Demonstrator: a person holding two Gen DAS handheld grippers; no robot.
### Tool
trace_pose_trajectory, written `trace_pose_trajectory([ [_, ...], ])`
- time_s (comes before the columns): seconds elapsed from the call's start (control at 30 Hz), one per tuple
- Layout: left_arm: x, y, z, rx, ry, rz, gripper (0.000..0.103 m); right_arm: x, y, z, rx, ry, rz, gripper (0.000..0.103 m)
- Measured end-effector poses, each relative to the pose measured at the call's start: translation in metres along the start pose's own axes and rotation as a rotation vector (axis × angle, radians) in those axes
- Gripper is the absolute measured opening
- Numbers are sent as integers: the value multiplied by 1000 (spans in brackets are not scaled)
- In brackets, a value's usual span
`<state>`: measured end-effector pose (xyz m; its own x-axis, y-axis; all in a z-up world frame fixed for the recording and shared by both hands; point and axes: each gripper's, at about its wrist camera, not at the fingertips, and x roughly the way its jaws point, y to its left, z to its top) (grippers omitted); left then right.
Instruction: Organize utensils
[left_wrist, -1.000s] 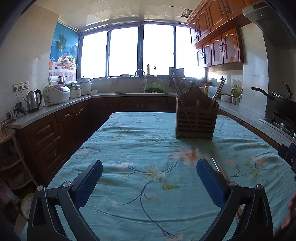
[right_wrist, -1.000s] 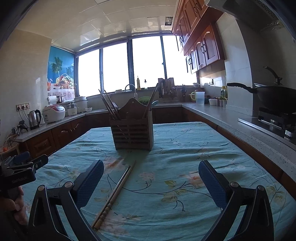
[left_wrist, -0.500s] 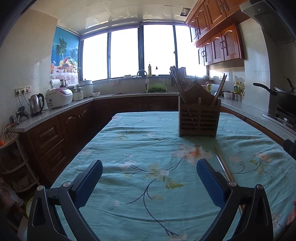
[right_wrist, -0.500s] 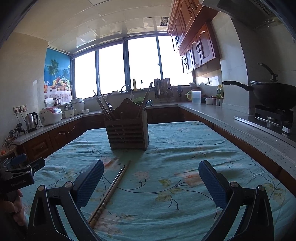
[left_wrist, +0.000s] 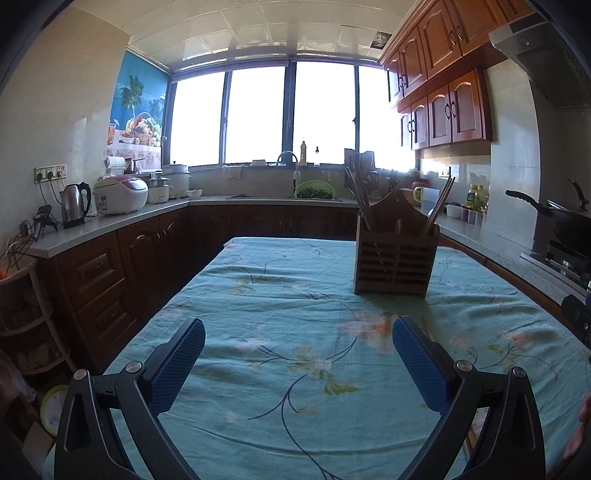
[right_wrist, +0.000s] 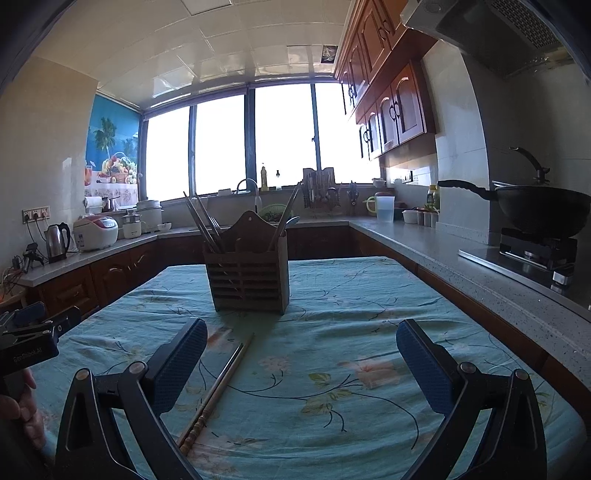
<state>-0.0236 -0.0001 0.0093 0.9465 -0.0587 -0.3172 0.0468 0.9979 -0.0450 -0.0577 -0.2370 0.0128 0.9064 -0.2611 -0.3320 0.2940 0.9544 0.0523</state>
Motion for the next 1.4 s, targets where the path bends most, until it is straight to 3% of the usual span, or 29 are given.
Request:
trace_pose_trajectory([
  [0.07,-2,1,0,-8,-36,16,102,-1,3,5,-5,-1,17,103],
  [0.17,5,-4,0,25,23,-11,102,0,9,11,-34,1,12,103],
  [0.23,11,-11,-2,62,65,12,102,1,13,9,-63,-4,16,103],
  [0.43,14,-17,-4,93,75,36,102,13,17,-4,-72,59,41,103],
  [0.97,17,-28,-3,111,119,15,102,23,-1,-11,13,115,9,103],
  [1.4,12,-31,-6,86,105,14,102,20,2,-15,0,93,31,103],
])
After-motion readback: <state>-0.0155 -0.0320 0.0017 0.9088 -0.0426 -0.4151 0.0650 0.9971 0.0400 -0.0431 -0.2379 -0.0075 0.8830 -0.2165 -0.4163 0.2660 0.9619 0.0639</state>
